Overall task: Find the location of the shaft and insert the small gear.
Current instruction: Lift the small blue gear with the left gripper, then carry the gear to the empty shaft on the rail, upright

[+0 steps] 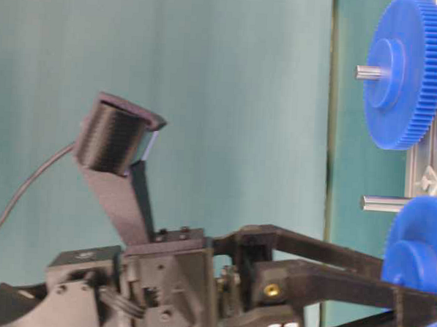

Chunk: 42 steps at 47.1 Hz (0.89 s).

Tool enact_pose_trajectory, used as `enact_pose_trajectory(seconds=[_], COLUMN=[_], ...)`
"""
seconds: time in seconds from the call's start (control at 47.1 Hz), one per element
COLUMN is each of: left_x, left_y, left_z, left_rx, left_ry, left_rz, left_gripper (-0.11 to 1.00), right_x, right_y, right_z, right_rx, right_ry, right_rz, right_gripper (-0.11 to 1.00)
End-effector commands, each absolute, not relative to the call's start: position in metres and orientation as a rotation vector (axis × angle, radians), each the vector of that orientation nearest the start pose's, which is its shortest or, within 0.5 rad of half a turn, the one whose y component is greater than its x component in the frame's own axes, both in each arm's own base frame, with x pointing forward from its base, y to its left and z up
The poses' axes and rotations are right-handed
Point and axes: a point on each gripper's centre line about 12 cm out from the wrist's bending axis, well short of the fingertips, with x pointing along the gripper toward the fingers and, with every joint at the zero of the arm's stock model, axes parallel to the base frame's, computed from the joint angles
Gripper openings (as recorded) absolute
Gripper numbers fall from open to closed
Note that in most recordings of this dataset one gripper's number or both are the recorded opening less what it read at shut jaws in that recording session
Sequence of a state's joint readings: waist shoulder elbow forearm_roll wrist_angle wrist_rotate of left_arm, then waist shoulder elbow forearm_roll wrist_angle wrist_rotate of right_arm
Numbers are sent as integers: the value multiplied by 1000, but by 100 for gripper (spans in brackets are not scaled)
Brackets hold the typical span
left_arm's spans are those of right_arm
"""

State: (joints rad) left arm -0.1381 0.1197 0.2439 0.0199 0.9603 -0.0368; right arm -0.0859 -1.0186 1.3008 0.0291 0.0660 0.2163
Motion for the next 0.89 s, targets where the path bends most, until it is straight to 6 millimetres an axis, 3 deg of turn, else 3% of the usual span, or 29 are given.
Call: enact_pose_trajectory(seconds=[0.0, 0.551, 0.87], left_x=[404, 416, 424], left_y=[-54, -43, -26], left_z=[227, 253, 274], left_rx=[91, 99, 117], left_ry=[1250, 1206, 1165], left_rz=[-95, -88, -81], left_gripper=[64, 64, 64], right_x=[176, 176, 176], right_y=[-15, -15, -15], right_z=[215, 215, 215], right_rx=[267, 269, 269], right_ry=[326, 326, 326], right_rz=[-128, -128, -128], right_gripper=[2, 2, 2])
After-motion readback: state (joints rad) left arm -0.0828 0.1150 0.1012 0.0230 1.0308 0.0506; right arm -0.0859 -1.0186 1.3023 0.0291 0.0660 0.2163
